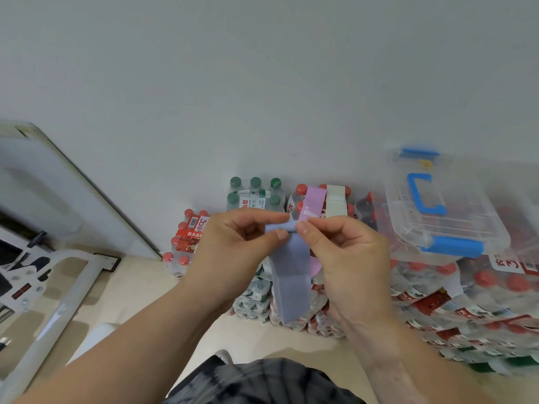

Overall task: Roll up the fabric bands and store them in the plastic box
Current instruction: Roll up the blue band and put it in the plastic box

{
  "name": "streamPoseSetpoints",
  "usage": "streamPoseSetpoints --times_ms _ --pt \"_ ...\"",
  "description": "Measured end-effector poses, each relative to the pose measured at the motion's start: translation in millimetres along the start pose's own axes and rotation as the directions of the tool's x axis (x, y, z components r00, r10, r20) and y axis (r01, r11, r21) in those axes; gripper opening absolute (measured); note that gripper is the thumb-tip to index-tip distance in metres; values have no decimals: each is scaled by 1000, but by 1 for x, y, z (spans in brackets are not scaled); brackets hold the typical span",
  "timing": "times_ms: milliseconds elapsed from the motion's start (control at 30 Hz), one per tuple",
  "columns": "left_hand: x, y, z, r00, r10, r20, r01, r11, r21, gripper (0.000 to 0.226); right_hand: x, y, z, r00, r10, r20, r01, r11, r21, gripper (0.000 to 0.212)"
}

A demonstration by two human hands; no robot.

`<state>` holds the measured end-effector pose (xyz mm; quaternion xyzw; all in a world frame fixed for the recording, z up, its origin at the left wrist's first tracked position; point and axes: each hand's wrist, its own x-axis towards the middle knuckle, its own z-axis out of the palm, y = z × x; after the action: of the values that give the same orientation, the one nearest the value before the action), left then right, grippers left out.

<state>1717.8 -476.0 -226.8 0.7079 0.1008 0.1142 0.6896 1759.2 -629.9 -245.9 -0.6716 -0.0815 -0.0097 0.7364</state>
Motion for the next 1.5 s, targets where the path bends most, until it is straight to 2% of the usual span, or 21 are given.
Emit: streamPoseSetpoints --times_ms 133,333,400,500,567,667,800,900,1033,1233,1500 --pt "1 -1 3 1000 -8 -12 8 1000 2 23 -3 1 3 1000 -23 -20 23 999 36 27" --pt "1 2 2 999 -27 44 29 999 -44 27 2 0 4 1000 16 -10 -15 1000 14 22" --pt "1 3 3 998 -35 57 40 995 -86 30 5 -2 3 1000 23 -20 -22 999 28 20" --pt "3 6 7 998 -56 42 62 985 -160 21 8 -4 2 1000 10 -7 -9 999 44 18" --pt "4 5 8 999 -35 19 37 991 -125 19 8 -5 1 1000 -7 10 6 999 38 21" --pt "5 4 4 1000 6 6 -5 998 -68 28 10 -4 -1 997 33 63 -36 998 50 23" --pt "7 5 2 1000 13 -10 -13 998 -57 22 16 -4 -6 993 52 106 -55 998 25 17" --pt "8 3 0 1000 12 -25 -13 999 -45 23 16 1 -8 989 45 138 -41 999 -31 26" --pt "9 2 0 999 -20 -35 18 998 -58 26 18 5 -8 965 147 216 -149 989 -7 41" --pt "13 3 1 998 -35 -61 31 997 -69 23 22 6 -11 929 198 311 -158 976 -149 3" --pt "14 3 2 996 -38 -85 32 997 -66 19 28 8 -11 933 201 298 -165 976 -142 29"
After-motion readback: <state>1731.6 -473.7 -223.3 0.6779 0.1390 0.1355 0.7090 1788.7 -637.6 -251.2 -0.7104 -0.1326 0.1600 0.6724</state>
